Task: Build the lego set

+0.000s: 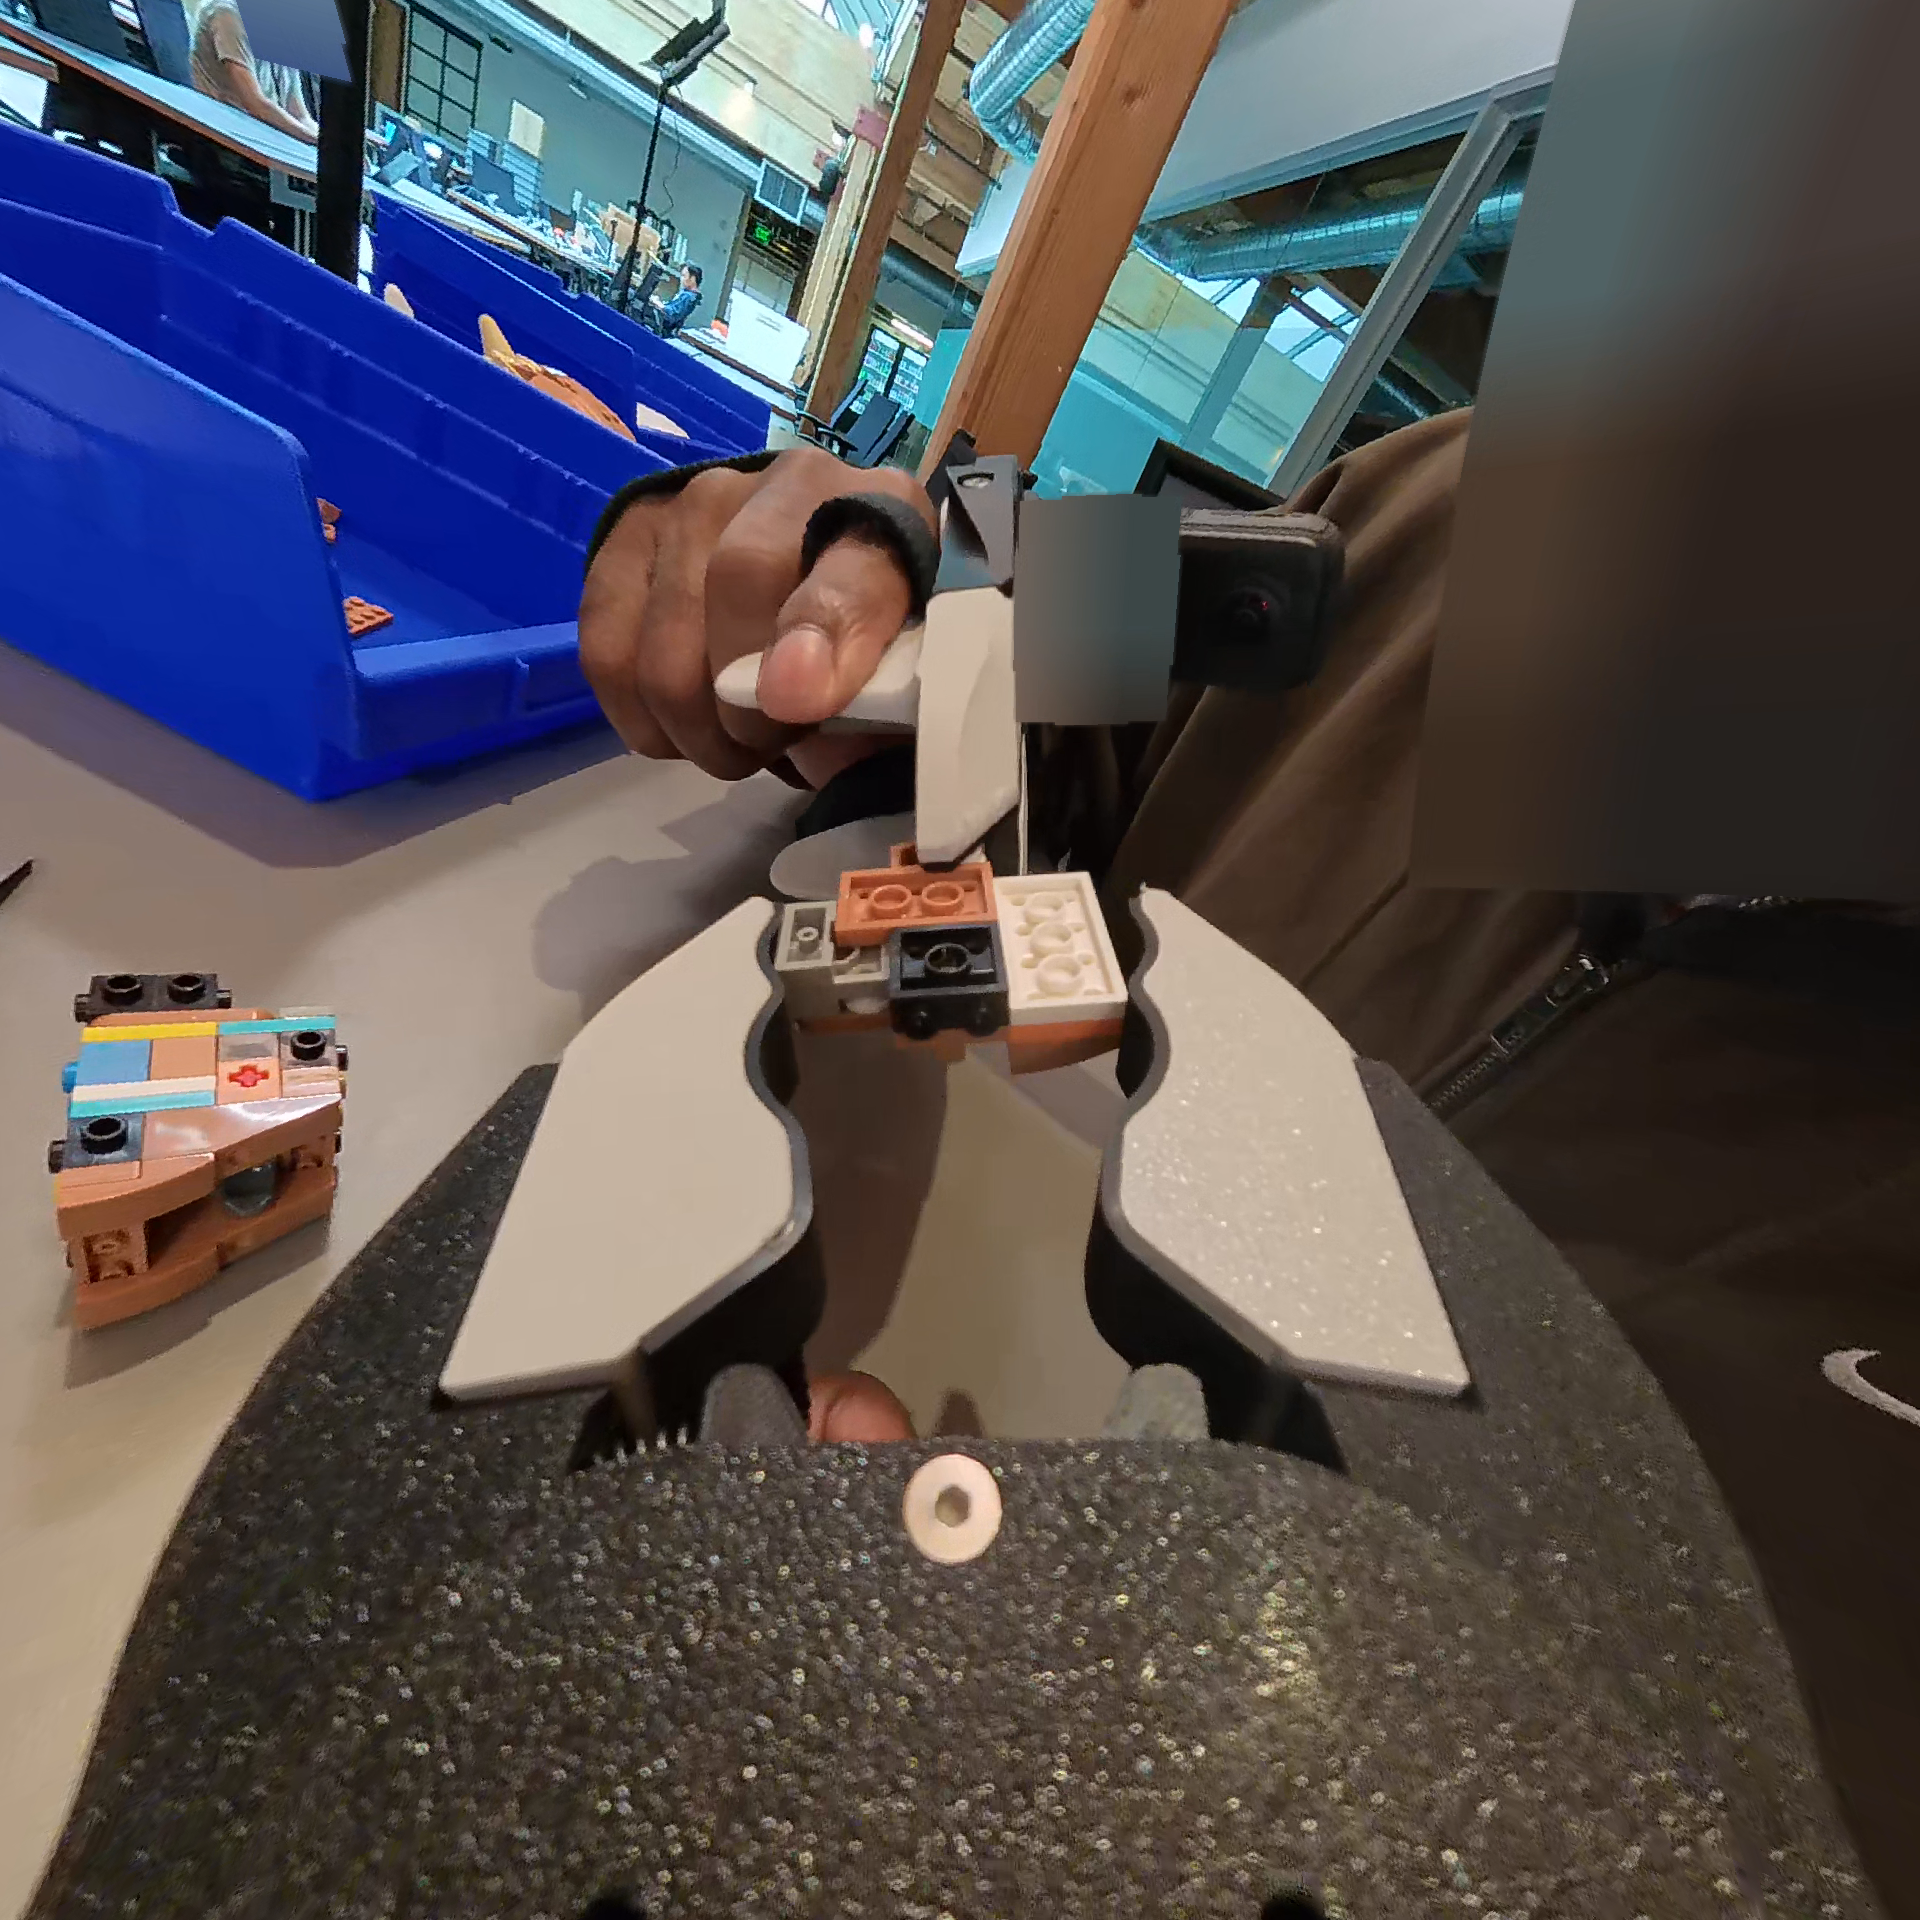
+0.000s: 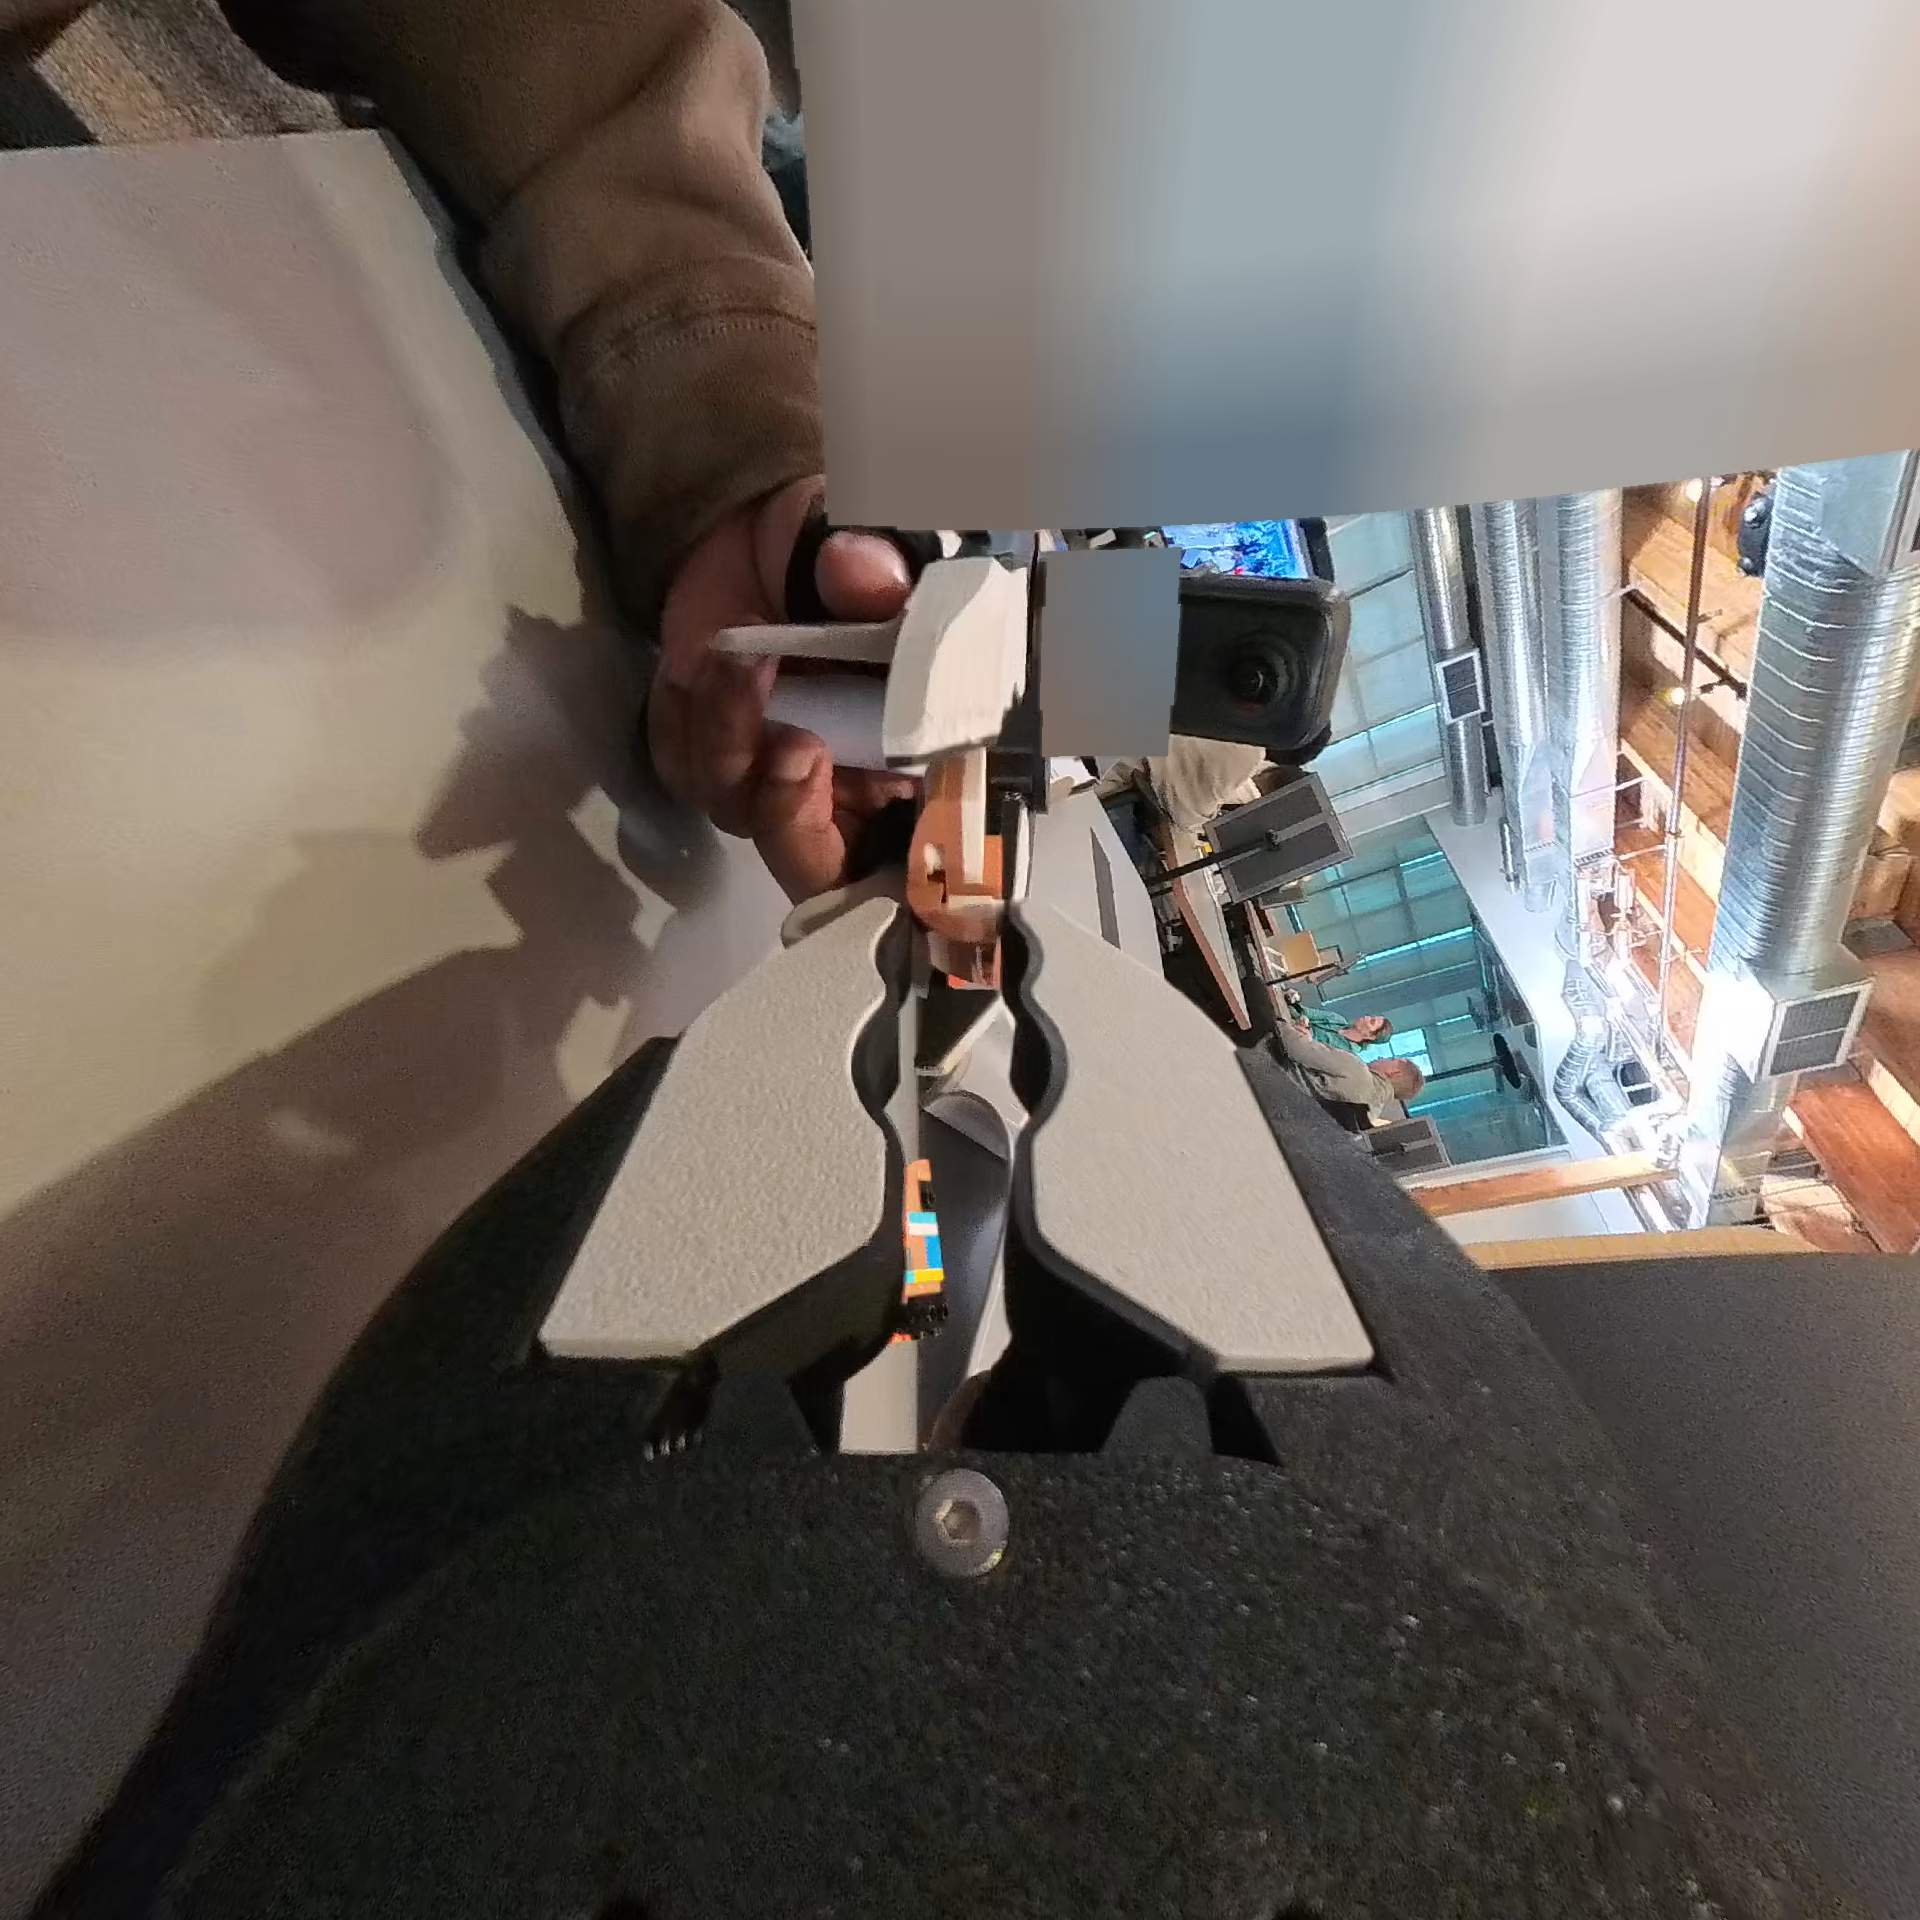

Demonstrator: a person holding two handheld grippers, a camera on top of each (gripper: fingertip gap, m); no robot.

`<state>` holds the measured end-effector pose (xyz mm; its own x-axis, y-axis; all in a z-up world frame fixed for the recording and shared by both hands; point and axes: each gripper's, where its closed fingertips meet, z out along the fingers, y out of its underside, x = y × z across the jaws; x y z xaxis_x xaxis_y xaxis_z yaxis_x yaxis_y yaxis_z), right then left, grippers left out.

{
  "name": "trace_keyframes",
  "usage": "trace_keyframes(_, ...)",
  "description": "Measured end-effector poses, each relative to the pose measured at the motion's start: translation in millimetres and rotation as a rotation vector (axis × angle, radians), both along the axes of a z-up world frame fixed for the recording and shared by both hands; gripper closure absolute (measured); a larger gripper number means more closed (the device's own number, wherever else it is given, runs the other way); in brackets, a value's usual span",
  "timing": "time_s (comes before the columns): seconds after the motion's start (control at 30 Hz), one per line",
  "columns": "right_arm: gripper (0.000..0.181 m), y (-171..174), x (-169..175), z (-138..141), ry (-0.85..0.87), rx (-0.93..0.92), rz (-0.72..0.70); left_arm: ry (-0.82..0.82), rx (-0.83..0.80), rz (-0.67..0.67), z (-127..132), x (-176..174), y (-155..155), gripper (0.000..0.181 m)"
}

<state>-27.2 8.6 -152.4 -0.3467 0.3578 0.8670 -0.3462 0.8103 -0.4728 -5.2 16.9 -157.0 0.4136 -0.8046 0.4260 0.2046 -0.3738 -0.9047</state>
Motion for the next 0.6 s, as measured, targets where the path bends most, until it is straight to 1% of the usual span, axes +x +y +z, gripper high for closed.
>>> trace_keyframes(0.6, 0.166, -0.8, 2.9, 1.2, -0.031, 0.029, 0.003, -0.003, -0.001, -0.015, 0.2, 2.9, -1.9, 0.120)
